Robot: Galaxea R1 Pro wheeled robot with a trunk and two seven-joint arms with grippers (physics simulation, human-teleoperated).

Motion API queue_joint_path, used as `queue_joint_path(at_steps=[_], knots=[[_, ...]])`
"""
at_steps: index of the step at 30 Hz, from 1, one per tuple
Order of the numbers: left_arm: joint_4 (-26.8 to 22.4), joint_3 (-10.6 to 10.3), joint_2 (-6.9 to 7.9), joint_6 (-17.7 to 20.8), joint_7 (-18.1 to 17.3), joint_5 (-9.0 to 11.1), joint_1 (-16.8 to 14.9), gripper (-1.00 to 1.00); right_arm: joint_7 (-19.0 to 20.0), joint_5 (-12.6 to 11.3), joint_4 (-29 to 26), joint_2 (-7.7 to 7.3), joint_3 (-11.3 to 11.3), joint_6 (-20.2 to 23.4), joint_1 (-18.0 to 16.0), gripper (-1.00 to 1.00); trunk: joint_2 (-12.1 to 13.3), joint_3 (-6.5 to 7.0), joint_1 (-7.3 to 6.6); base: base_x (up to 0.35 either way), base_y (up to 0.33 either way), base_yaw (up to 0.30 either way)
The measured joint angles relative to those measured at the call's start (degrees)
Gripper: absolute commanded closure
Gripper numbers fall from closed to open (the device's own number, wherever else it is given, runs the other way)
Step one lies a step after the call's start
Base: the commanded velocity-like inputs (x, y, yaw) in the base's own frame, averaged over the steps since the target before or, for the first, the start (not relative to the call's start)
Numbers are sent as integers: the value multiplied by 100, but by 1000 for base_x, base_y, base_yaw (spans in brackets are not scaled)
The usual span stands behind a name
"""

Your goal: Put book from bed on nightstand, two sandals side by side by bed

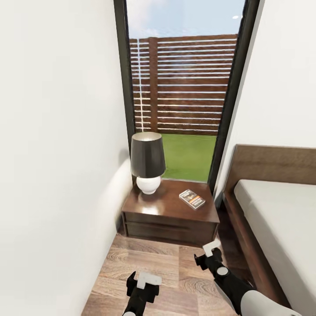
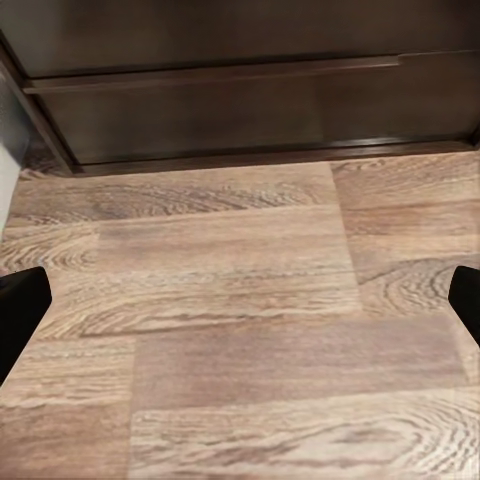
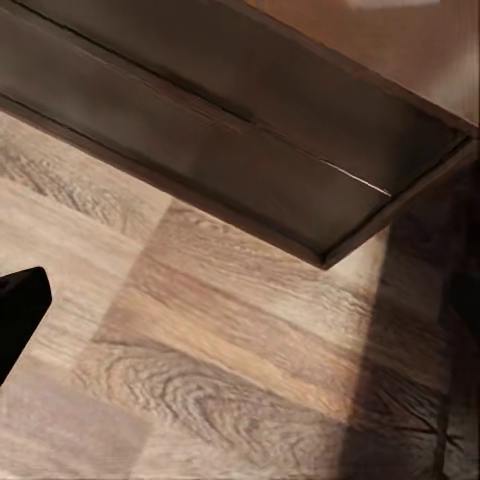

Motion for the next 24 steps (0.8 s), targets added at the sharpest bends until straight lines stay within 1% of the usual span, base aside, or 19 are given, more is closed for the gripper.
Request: queue_joint_path(at_steps=[1, 5, 6, 7, 13, 14, 18, 24], knots=[[6, 6, -1, 1, 4, 0, 0, -100, 21, -89, 61, -1, -2, 0, -1, -100, -40, -18, 22, 0, 0, 0], [109, 34, -4, 2, 12, 1, 0, -100, 111, -389, 264, 2, -8, 14, -4, -100, -42, -18, 23, 0, 0, 0], [110, 34, -4, 2, 12, 0, 0, -100, 112, -391, 265, 3, -7, 14, -4, -100, -42, -18, 23, 0, 0, 0], [205, 42, -7, 3, 15, 2, 0, -100, 143, -507, 323, 4, -9, 25, -5, -100, -42, -19, 23, 0, 0, 0], [441, 50, -11, -17, 25, -18, 0, -100, 185, -851, 423, 1, -8, 58, -3, -100, -42, -18, 23, 0, 0, 0], [457, 51, -11, -27, 28, -19, 0, -100, 188, -899, 441, 0, -7, 62, -2, -100, -80, -36, 44, 0, 0, 0], [507, 52, -24, -60, 39, -23, 1, -100, 204, -1045, 621, 3, -8, 73, 1, -100, -241, -108, 132, 0, 0, 0], [561, 52, -36, -66, 46, -7, -4, -100, 223, -1105, 890, 23, -7, 83, 2, -100, -481, -215, 264, 0, 0, 0]])
